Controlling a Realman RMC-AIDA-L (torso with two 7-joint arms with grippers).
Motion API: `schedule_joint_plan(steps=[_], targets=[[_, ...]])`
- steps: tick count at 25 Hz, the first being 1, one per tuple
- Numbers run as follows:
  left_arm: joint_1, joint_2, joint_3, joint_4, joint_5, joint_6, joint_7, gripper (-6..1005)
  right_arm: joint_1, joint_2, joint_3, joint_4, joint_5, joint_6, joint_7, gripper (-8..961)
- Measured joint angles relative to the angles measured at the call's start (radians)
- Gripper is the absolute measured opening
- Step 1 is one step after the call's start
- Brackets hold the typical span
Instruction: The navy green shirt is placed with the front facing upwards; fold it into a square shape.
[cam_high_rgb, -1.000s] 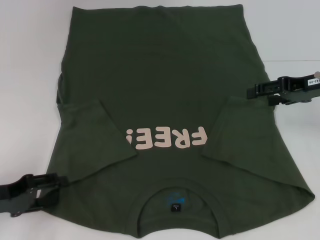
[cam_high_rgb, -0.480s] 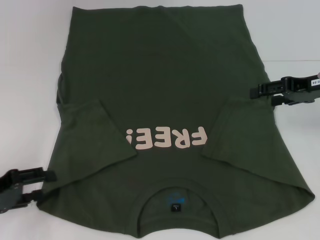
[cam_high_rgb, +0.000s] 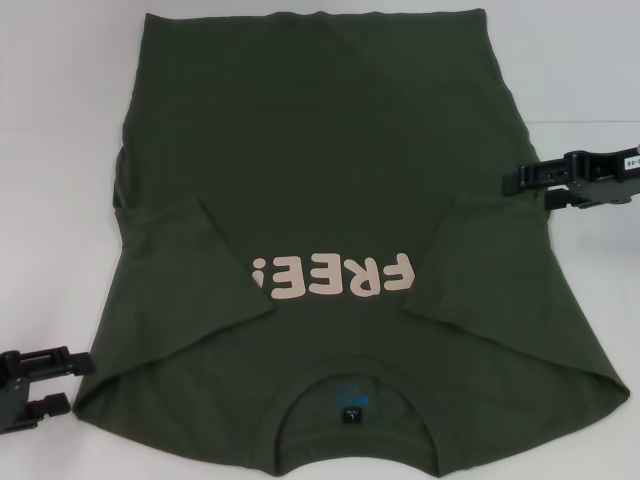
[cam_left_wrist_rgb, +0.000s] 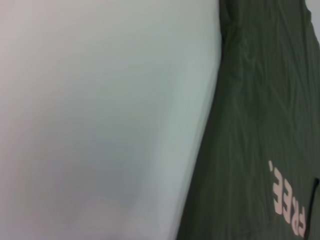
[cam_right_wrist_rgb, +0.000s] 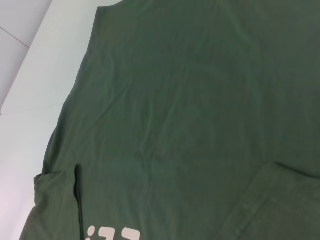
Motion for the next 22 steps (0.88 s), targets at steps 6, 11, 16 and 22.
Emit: schedule_joint_plan(steps=[6, 11, 16, 22], targets=[[0.001, -0.001, 0.000, -0.008, 0.011, -0.021, -0.009, 720, 0.000, -0.001, 0.000, 0.000, 0.000, -0.001, 0.000, 915], [0.000, -0.003, 0.007, -0.012, 0.011, -0.031, -0.017, 720, -0.001, -0.002, 0.001, 0.000, 0.000, -0.001, 0.000, 915], [-0.007, -0.003, 0.011, -0.024, 0.011, -0.041, -0.019, 720, -0.002, -0.002, 0.001, -0.001, 0.000, -0.001, 0.000, 915], [-0.013, -0.004, 0.021, -0.038, 0.015, -0.054, -0.020, 719, -0.003, -0.002, 0.002, -0.002, 0.000, -0.002, 0.000, 914]])
